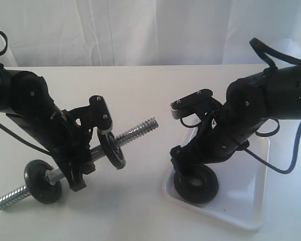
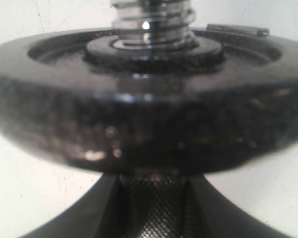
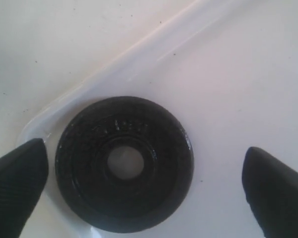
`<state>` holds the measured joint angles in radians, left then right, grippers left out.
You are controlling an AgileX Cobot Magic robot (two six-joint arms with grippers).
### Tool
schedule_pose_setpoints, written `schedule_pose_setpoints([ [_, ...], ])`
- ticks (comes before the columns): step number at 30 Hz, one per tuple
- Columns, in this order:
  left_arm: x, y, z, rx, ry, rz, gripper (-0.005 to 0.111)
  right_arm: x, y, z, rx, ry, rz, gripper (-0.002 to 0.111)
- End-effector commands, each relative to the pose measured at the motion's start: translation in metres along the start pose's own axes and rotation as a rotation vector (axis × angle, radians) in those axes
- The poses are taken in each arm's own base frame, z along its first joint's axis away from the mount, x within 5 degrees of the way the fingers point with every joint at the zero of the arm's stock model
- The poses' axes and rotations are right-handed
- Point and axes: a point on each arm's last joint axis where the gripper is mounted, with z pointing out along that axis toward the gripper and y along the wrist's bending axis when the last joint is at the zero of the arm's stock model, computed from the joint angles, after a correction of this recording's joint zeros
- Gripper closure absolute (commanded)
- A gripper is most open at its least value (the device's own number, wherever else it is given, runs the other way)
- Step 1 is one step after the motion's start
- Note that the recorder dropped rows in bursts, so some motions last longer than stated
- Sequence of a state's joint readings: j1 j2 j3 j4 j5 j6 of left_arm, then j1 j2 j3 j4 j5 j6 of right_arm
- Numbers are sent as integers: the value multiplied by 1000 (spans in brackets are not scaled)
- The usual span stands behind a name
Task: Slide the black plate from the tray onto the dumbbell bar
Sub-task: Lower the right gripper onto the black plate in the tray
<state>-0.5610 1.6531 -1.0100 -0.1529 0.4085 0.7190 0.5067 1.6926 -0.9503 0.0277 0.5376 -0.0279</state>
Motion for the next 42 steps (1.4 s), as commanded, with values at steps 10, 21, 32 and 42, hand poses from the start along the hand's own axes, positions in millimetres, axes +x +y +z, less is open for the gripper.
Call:
schedule_pose_setpoints([
  [10, -13, 5, -19, -58, -102, -35, 107, 7, 2, 29, -16, 103, 31, 3],
  [21, -13, 5, -19, -58, -102, -35, 107, 7, 8, 29, -43, 97, 39, 3],
  [32, -13, 5, -19, -58, -102, -35, 107, 13, 9, 44, -45, 157, 35, 3],
  [42, -13, 5, -19, -58, -102, -35, 107, 18, 6, 47, -22, 216, -9, 3],
])
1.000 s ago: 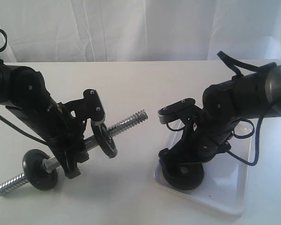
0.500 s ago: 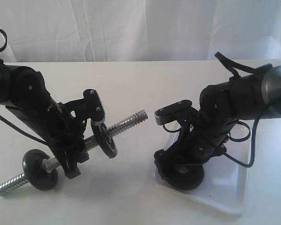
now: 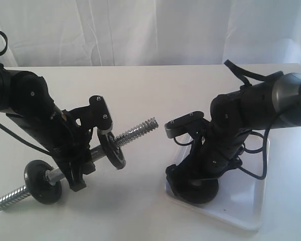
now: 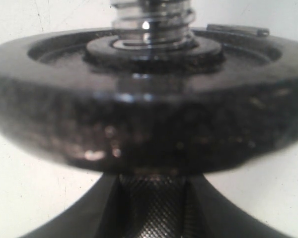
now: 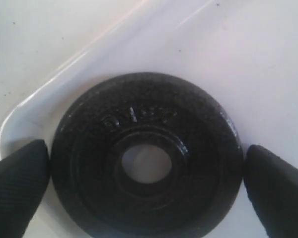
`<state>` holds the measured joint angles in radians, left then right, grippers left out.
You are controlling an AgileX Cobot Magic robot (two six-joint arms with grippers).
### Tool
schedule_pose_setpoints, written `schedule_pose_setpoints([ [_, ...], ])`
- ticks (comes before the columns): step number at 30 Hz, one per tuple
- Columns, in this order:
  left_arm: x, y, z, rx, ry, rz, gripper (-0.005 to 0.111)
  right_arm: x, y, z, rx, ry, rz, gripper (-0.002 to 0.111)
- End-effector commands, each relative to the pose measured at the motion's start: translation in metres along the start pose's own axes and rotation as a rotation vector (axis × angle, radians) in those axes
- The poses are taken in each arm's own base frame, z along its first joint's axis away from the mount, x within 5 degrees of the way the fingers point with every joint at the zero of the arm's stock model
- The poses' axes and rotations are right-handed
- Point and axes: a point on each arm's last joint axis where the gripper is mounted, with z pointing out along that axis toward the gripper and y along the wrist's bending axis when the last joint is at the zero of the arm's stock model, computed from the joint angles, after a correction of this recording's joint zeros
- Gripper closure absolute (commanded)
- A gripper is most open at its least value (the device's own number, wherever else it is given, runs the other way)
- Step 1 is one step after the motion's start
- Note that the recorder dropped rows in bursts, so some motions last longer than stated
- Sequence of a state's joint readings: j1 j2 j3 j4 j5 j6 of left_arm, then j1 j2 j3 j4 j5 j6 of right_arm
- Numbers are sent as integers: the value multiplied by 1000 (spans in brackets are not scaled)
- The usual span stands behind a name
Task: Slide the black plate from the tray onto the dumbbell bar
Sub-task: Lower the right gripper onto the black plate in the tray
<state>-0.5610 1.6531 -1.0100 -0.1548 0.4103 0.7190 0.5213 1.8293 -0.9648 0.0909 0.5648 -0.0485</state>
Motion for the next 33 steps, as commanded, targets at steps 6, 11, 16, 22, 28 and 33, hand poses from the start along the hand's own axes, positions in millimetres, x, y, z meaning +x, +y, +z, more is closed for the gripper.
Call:
schedule_pose_setpoints([
  [6, -13, 5, -19, -60, -102, -33, 107, 9, -3, 7, 35, 87, -49, 3],
  [11, -13, 5, -19, -60, -102, -33, 107, 6, -3, 5, 35, 99, -47, 3],
  [16, -13, 5, -19, -60, -102, -33, 107, 6, -3, 6, 33, 98, -42, 3],
  [22, -13, 5, -19, -60, -102, -33, 107, 8, -4, 16, 33, 130, -41, 3],
  [28, -13, 5, -19, -60, -102, -33, 107, 11, -4, 25, 34, 165, -25, 3],
  [33, -13, 5, -19, -60, -102, -33, 107, 10, -4, 25, 35, 194, -13, 3],
])
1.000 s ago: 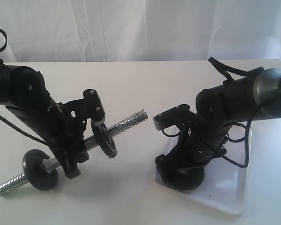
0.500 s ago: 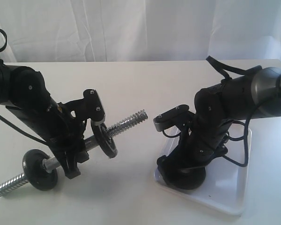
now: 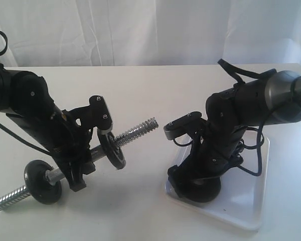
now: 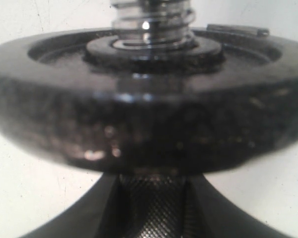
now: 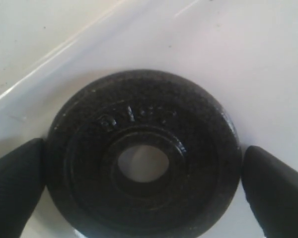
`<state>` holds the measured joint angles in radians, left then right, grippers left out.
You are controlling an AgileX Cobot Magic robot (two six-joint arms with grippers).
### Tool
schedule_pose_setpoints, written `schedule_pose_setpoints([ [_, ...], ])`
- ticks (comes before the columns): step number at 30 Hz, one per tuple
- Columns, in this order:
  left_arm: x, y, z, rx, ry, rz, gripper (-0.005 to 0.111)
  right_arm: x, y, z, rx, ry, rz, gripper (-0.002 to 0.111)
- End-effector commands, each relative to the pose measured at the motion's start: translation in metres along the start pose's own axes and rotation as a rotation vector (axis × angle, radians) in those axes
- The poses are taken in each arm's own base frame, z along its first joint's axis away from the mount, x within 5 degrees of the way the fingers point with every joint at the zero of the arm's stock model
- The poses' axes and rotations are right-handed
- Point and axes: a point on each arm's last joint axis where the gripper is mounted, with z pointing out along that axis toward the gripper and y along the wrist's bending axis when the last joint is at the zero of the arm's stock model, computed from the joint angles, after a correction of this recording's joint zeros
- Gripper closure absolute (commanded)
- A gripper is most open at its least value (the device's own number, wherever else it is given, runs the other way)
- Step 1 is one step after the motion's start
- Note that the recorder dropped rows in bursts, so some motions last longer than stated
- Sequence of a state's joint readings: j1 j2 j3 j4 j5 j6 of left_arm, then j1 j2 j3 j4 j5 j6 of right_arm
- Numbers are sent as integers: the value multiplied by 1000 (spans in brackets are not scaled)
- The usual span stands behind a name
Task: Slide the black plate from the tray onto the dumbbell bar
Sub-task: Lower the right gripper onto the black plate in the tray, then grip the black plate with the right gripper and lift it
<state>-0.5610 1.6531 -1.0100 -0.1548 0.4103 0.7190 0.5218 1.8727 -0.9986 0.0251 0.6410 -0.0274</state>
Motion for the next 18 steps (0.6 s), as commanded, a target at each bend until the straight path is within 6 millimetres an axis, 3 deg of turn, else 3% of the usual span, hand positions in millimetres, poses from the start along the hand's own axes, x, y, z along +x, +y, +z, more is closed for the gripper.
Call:
schedule_pose_setpoints([
  [1, -13, 5, -19, -60, -102, -33, 107, 9, 0, 17, 1, 113, 25, 3],
  [18, -13, 5, -19, -60, -102, -33, 107, 10, -5, 16, 59, 142, 102, 3],
])
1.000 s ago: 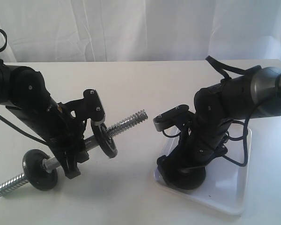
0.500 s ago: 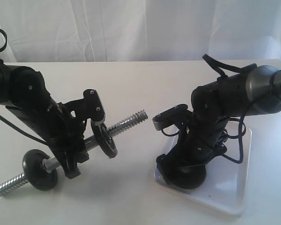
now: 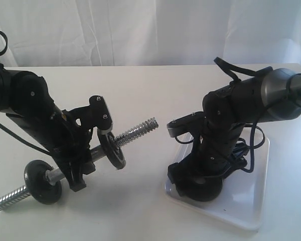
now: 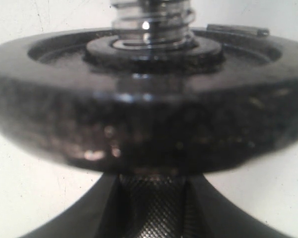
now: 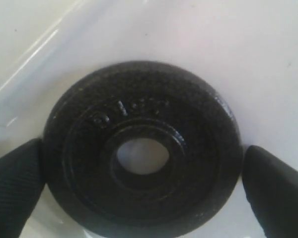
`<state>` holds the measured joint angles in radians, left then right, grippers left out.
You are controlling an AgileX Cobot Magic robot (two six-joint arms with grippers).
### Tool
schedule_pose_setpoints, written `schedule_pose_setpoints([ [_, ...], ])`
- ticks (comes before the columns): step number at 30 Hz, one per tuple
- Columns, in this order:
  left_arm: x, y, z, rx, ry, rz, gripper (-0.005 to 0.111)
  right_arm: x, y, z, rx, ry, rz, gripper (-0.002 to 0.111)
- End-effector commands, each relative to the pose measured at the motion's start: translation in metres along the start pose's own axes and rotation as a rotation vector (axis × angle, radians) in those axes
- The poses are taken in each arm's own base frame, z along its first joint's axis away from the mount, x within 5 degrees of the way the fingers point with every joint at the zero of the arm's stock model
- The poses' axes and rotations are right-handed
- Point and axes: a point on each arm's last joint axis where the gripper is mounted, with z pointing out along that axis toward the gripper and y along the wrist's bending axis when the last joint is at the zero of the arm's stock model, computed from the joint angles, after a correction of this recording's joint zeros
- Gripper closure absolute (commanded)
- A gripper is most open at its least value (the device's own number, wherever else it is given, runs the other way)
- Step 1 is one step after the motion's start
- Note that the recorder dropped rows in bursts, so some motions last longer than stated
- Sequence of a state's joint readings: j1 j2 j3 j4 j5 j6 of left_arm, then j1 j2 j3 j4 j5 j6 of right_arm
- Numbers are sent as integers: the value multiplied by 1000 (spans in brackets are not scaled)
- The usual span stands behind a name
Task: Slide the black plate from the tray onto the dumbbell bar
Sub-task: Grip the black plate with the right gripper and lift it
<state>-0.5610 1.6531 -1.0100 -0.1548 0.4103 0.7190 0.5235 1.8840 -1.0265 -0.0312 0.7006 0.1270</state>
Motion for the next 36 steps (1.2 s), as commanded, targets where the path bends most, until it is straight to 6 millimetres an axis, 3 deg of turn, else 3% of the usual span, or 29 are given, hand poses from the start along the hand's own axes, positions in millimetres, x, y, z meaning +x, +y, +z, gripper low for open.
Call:
schedule_pose_setpoints([
  [1, -13, 5, -19, -60, -102, -33, 107, 11, -2, 18, 21, 99, 0, 3],
  [22, -13, 5, -19, -59, -102, -35, 107, 4, 2, 18, -23, 22, 12, 3],
  [32, -13, 5, -19, -59, -102, -35, 107, 9, 2, 38, -13, 111, 11, 4],
  [34, -13, 5, -19, -59, -102, -35, 107, 11, 2, 41, -8, 157, 11, 11],
  [36, -13, 5, -19, -59, -102, -35, 107, 9, 2, 40, -1, 212, 26, 46],
])
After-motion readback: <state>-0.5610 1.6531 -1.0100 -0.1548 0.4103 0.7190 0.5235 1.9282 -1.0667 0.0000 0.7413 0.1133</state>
